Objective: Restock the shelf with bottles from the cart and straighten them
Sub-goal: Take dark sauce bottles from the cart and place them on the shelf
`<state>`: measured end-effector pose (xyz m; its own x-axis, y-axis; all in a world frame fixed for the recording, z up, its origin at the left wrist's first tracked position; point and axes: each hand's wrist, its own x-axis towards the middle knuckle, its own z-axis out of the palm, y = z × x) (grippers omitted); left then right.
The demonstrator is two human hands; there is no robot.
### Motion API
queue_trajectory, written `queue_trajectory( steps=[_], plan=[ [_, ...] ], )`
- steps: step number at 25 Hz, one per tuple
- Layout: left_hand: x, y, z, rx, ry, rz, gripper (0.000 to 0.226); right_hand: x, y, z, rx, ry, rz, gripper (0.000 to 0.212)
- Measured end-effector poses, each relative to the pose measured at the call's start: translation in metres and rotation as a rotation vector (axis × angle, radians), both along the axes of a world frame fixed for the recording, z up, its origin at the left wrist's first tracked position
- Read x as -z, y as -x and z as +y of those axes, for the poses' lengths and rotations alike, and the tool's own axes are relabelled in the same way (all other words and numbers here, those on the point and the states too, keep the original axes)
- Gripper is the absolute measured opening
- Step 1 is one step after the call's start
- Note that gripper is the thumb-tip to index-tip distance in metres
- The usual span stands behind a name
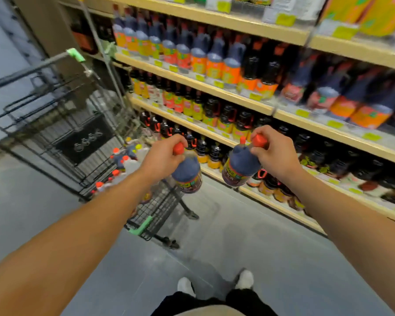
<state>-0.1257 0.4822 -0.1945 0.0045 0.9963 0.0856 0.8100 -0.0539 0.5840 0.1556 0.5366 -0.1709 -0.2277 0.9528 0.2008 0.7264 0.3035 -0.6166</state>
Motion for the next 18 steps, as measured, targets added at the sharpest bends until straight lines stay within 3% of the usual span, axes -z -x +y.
queue_trajectory(
  steps=[8, 18],
  plan=[
    [-0.01, -0.206, 0.019, 0.17, -0.039, -0.012, 0.024, -0.005, -0.207, -0.056, 0.25, -0.042, 0.035, 0.029],
    [-0.025, -0.462, 0.022, 0.232, -0.198, -0.063, 0.025, -0.014, -0.461, -0.099, 0.372, -0.072, 0.008, 0.03]
  ],
)
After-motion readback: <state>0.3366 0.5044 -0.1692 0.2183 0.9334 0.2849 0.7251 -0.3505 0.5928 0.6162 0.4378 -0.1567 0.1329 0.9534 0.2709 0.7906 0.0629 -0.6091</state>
